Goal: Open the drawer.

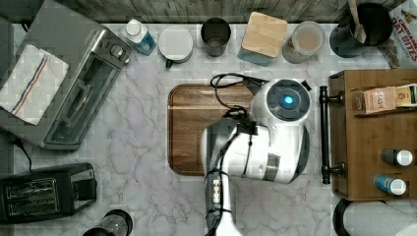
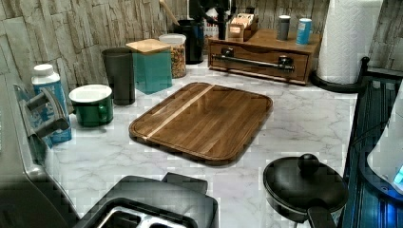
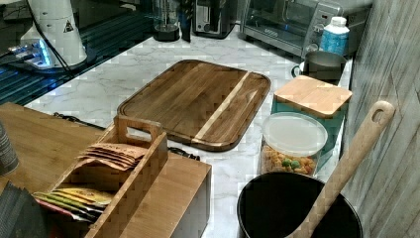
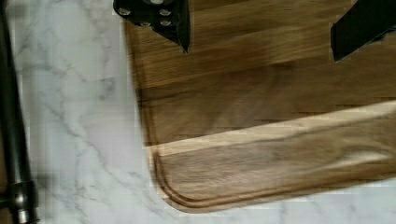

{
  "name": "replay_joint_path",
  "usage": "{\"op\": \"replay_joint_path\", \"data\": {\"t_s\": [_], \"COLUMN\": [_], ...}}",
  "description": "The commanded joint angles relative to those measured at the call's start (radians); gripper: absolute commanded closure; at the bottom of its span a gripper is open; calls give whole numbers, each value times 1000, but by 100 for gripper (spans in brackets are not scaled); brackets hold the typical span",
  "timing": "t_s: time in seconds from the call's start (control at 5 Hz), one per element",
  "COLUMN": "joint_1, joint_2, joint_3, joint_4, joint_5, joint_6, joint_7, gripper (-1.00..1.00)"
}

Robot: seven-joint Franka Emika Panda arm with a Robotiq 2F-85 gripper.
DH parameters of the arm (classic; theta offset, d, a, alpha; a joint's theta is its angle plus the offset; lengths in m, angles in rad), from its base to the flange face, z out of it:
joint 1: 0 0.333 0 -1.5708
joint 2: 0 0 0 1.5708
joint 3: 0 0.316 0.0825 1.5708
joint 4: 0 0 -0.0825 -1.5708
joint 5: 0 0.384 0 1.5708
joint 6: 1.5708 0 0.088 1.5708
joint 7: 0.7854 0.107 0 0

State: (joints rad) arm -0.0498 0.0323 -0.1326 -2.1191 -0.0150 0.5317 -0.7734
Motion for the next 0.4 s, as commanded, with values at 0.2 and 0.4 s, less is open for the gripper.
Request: {"op": "replay_joint_path", "data": {"t_s": [0.2, 0.4], "joint_1": [-99, -106], "joint_2": [-17, 12], "joint_3": [-103, -125], "joint_4": [-41, -30], "joint_5": [-57, -77], "joint_6": [188, 213], "joint_7": [-217, -265], "gripper": [-100, -100]}}
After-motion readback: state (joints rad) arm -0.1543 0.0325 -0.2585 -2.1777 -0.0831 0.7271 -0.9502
